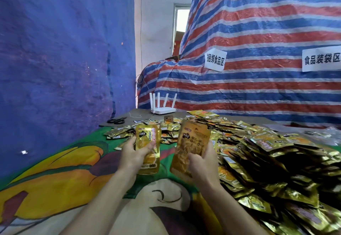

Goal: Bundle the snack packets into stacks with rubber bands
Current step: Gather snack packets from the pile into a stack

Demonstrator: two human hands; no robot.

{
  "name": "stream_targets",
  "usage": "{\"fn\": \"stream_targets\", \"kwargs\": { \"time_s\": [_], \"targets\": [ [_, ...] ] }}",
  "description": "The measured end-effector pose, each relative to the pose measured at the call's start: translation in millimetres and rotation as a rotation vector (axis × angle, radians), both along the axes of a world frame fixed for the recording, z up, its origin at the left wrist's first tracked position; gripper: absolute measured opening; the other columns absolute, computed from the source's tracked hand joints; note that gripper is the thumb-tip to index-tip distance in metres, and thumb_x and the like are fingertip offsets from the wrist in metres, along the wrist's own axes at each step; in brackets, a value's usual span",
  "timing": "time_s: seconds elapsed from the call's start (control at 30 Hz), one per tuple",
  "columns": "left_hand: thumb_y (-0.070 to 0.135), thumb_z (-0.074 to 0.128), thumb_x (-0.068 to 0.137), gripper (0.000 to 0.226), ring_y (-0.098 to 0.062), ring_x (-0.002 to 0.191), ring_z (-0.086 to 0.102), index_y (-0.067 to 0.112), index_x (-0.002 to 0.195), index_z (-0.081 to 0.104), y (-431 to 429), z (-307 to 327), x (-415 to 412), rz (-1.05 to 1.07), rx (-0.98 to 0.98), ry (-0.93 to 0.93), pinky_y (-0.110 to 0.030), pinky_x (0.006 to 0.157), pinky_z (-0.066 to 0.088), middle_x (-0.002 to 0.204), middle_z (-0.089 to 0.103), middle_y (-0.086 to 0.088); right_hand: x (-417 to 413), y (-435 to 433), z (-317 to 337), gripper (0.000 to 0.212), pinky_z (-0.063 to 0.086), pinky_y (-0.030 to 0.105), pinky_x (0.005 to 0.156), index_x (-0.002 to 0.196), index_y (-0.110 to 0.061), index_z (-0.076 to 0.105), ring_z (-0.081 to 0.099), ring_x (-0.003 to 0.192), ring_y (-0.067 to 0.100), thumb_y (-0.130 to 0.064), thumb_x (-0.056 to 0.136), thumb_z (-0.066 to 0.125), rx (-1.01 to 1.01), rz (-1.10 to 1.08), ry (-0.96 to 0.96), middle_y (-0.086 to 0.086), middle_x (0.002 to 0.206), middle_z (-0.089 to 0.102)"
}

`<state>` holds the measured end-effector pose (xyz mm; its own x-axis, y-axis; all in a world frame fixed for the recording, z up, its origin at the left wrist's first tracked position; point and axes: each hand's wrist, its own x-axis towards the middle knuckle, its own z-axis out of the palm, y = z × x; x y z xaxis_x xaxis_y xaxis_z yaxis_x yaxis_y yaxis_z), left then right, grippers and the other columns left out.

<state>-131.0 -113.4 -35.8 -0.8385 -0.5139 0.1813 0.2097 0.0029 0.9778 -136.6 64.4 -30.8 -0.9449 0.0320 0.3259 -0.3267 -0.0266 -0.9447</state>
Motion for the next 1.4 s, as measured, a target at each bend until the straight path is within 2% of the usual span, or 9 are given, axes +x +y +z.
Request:
{"fn": "stream_targets", "kwargs": {
  "time_s": [0.17,0.5,0.6,0.8,0.93,1.03,1.13,1.23,1.4],
  "targets": [
    [0.019,0.076,0.086,0.066,-0.027,0.1,0.069,0.015,0.143,0.043,4.7,-8.6,-5.8,-0.042,-0.061,-0.016,-0.045,0.085,0.058,0.113,0.068,-0.004,0.3,1.7,-2.2,0.046,0.049,0.014,0.049,0.115,-0.023,0.05,0.063,0.09,0.014,0.008,0.083,0.047,0.068,0.008,0.044,-0.001,0.1,0.063],
    [0.006,0.065,0.068,0.05,-0.031,0.084,0.075,0.007,0.117,0.06,34.7,-6.7,9.0,-0.547,0.266,0.068,-0.04,0.066,0.061,0.097,0.076,-0.016,1.1,-2.9,-3.1,0.042,0.058,0.025,0.056,0.106,-0.03,0.061,0.07,0.082,0.015,0.004,0.092,0.042,-0.06,0.095,-0.01,0.004,0.095,0.071],
    [-0.007,0.057,0.077,0.043,-0.031,0.087,0.071,0.011,0.117,0.057,47.9,-10.4,5.7,-0.484,0.226,0.081,-0.039,0.071,0.06,0.101,0.073,-0.019,1.6,-8.7,-2.7,0.043,0.062,0.034,0.064,0.098,-0.024,0.068,0.072,0.085,0.024,0.008,0.09,0.041,-0.16,0.158,-0.051,0.012,0.095,0.073],
    [-0.015,0.047,0.083,0.057,-0.021,0.088,0.059,0.023,0.124,0.033,52.4,-10.4,8.7,-0.294,-0.082,0.077,-0.02,0.057,0.051,0.102,0.06,-0.011,3.3,-19.4,-7.3,0.032,0.055,0.024,0.054,0.104,-0.018,0.067,0.066,0.077,0.016,-0.005,0.1,0.037,-0.186,0.135,-0.081,0.005,0.092,0.066],
    [0.003,0.048,0.095,0.022,-0.017,0.082,0.059,0.022,0.104,0.043,57.1,-8.3,11.3,-0.293,-0.157,0.049,-0.014,0.052,0.047,0.098,0.06,-0.008,9.1,-32.2,-7.7,0.041,0.055,0.051,0.094,0.112,-0.015,0.065,0.068,0.102,0.031,-0.047,0.1,0.042,-0.202,0.156,-0.013,0.015,0.109,0.07],
    [0.01,0.066,0.084,0.033,-0.013,0.085,0.067,0.024,0.109,0.05,56.6,-6.9,13.6,-0.337,-0.229,0.132,-0.014,0.06,0.05,0.1,0.069,-0.004,6.9,-28.9,-4.0,0.023,0.054,0.055,0.094,0.11,-0.024,0.064,0.071,0.099,0.026,-0.041,0.103,0.05,-0.147,0.104,0.029,0.008,0.105,0.073],
    [0.008,0.073,0.059,0.044,-0.014,0.076,0.071,0.012,0.102,0.065,58.8,-4.4,17.8,-0.395,-0.198,0.16,-0.023,0.066,0.055,0.084,0.075,-0.001,-1.9,-19.6,-4.0,0.033,0.052,0.055,0.099,0.108,-0.011,0.07,0.069,0.103,0.035,-0.035,0.103,0.047,-0.187,0.124,-0.057,0.018,0.109,0.072],
    [0.005,0.065,0.058,0.029,-0.026,0.072,0.06,-0.009,0.083,0.064,67.4,-6.9,23.3,-0.472,-0.119,0.155,-0.036,0.067,0.05,0.075,0.063,-0.015,-5.7,-14.5,-8.6,0.039,0.06,0.034,0.074,0.102,0.001,0.067,0.07,0.081,0.027,-0.029,0.103,0.043,-0.343,0.237,-0.172,0.021,0.094,0.07],
    [0.007,0.055,0.056,0.027,-0.022,0.061,0.056,0.002,0.082,0.061,81.0,-12.3,27.9,-0.442,-0.055,0.122,-0.029,0.054,0.046,0.065,0.057,-0.009,-1.6,-15.8,-12.7,0.042,0.053,0.024,0.053,0.074,-0.011,0.063,0.065,0.059,0.017,-0.021,0.101,0.033,-0.294,0.249,-0.125,0.006,0.065,0.065]
  ]
}}
